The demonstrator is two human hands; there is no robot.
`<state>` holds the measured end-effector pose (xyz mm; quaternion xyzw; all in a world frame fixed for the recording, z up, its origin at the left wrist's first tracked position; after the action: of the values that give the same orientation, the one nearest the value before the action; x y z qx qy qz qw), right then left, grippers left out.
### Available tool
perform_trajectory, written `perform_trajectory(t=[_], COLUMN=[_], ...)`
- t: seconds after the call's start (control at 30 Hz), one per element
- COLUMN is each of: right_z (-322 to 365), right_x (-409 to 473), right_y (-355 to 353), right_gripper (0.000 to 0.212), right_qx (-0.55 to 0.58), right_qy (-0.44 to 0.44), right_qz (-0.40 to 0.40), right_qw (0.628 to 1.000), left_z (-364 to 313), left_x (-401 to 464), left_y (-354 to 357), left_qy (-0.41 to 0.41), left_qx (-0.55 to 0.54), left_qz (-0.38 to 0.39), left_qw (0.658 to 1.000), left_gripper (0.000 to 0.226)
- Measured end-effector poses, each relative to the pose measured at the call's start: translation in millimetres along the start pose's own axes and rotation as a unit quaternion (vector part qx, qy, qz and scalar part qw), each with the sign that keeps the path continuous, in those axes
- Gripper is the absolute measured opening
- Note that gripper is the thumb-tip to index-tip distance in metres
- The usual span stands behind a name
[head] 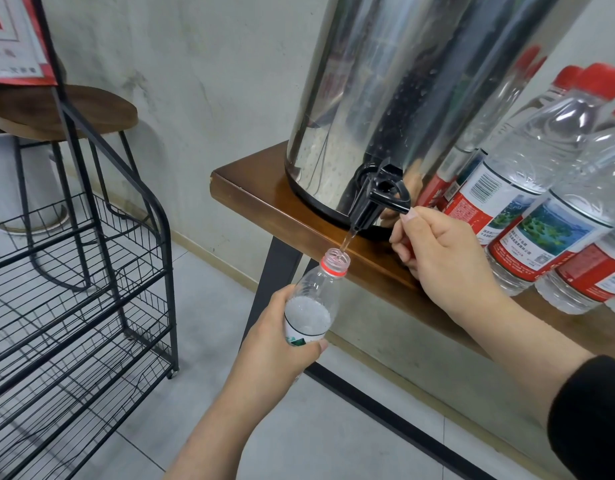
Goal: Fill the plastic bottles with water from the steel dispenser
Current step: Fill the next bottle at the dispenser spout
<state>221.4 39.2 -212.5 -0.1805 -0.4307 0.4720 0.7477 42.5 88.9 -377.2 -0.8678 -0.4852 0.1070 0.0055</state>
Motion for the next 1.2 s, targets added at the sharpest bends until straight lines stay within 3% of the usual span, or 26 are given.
perform_trajectory(t=[1.2], right_z=[-2.8], right_x=[0.5], right_y=[1.0], right_gripper=[0.041], right_qx=[0.004], right_qy=[-0.002], right_qz=[-0.008], right_qw=[1.000], left_z=[4.7], left_x=[2.0], left_y=[-0.3], left_qy=[-0.013], left_qx=[0.014], left_qz=[-0.015], left_qw=[1.000], left_gripper=[0.074])
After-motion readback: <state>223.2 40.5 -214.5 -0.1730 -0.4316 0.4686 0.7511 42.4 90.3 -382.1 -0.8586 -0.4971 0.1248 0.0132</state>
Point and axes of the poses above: each hand's wrist, its own x-axis towards the middle knuckle, its own y-axis out of the palm, z = x × y, the point moved 3 cm from there along x, towards the middle knuckle, and after that the axes turned 14 degrees about -y, right-handed, at the moved point
